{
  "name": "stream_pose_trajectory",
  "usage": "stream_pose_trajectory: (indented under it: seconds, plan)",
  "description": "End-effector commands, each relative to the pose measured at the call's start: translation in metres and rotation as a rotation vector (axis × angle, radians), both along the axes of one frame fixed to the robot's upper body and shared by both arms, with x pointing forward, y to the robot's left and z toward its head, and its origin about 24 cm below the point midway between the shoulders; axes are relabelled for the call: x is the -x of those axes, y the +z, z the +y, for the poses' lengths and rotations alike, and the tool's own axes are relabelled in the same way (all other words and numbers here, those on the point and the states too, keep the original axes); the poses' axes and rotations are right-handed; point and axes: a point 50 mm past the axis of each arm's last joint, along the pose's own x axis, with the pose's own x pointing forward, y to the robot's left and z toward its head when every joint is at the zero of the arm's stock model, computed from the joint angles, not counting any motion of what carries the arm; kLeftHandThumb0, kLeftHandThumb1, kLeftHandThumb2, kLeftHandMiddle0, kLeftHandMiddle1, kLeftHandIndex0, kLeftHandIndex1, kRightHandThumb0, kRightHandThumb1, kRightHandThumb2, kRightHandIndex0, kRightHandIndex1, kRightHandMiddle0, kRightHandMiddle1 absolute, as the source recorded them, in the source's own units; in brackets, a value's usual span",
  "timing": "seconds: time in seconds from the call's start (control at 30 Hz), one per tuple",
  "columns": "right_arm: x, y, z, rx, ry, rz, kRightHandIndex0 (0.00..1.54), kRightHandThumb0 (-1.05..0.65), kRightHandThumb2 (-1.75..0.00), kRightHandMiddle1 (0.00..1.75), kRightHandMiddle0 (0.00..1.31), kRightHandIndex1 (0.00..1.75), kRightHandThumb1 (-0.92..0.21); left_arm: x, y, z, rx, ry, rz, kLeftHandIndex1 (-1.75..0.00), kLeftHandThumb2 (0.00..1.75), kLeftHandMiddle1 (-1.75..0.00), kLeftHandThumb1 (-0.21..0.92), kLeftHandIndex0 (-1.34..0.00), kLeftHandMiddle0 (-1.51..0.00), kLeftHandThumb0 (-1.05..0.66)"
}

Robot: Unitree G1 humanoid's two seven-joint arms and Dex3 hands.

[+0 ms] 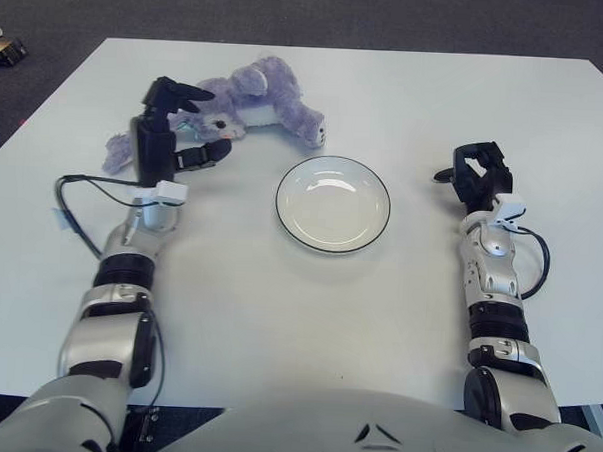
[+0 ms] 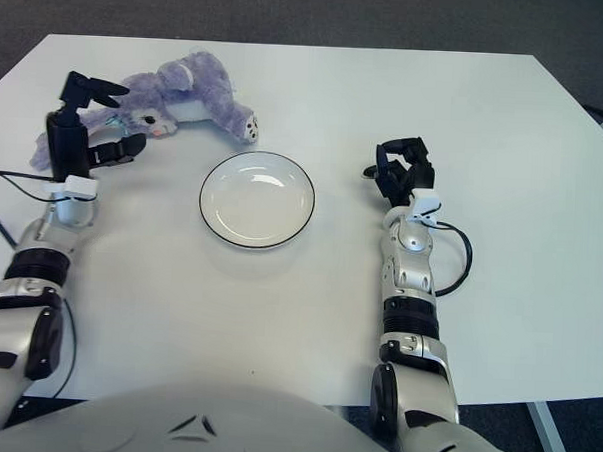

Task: Put the doll into the plate.

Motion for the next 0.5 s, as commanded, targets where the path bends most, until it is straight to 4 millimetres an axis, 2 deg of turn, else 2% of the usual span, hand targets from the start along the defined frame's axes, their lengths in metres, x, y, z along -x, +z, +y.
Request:
stream_pose_trajectory:
  seconds: [0.0, 0.17, 0.2, 0.23, 0.27, 0.3, 0.4, 0.47]
  plan:
    - [0.0035, -0.0100, 0.0002, -0.014, -0.003, 0.047, 0.73, -0.35, -0.36, 1.58, 0.36, 1.38, -0.92, -0.0067, 0.0075, 0.0015, -0.087, 0.033, -0.001, -1.29, 0.35, -1.54, 0.87, -0.45, -0.43, -0.01]
    - [0.0033, -0.0106, 0.0006, -0.016, -0.002, 0.049, 0.73, -0.35, -0.36, 1.58, 0.36, 1.38, -0.92, -0.0116, 0.0081, 0.0082, -0.184, 0.072, 0.067, -1.44, 0.32, -1.46, 0.91, -0.36, -0.42, -0.01]
    - [0.0033, -0.0107, 0.0007, -0.017, -0.002, 0.049, 0.73, -0.35, -0.36, 1.58, 0.37, 1.38, -0.92, -0.0122, 0.0080, 0.0093, -0.200, 0.075, 0.082, -1.48, 0.33, -1.35, 0.92, -0.35, -0.39, -0.08]
    - [0.0033, -0.0109, 0.0008, -0.018, -0.001, 0.049, 0.73, -0.35, -0.36, 1.58, 0.37, 1.38, -0.92, -0.0128, 0.0078, 0.0101, -0.213, 0.075, 0.098, -1.51, 0.34, -1.12, 0.92, -0.35, -0.39, -0.18]
    - [0.0033, -0.0110, 0.0009, -0.018, -0.001, 0.049, 0.73, -0.35, -0.36, 1.58, 0.37, 1.38, -0.92, -0.0131, 0.0078, 0.0103, -0.218, 0.075, 0.106, -1.39, 0.31, -1.03, 0.92, -0.32, -0.39, -0.23]
    - [0.0033, -0.0112, 0.0009, -0.019, 0.000, 0.049, 0.73, -0.35, -0.36, 1.58, 0.37, 1.38, -0.92, -0.0135, 0.0078, 0.0104, -0.221, 0.074, 0.113, -1.09, 0.26, -0.79, 0.92, -0.30, -0.42, -0.34]
    - [0.0033, -0.0116, 0.0010, -0.021, 0.001, 0.049, 0.73, -0.35, -0.36, 1.58, 0.37, 1.38, -0.92, -0.0144, 0.0081, 0.0104, -0.224, 0.075, 0.125, -0.85, 0.22, -0.62, 0.92, -0.28, -0.44, -0.43]
    - [0.0036, -0.0118, 0.0012, -0.022, 0.001, 0.049, 0.73, -0.35, -0.36, 1.57, 0.37, 1.39, -0.92, -0.0152, 0.0086, 0.0104, -0.225, 0.076, 0.131, -0.79, 0.20, -0.55, 0.92, -0.28, -0.46, -0.44]
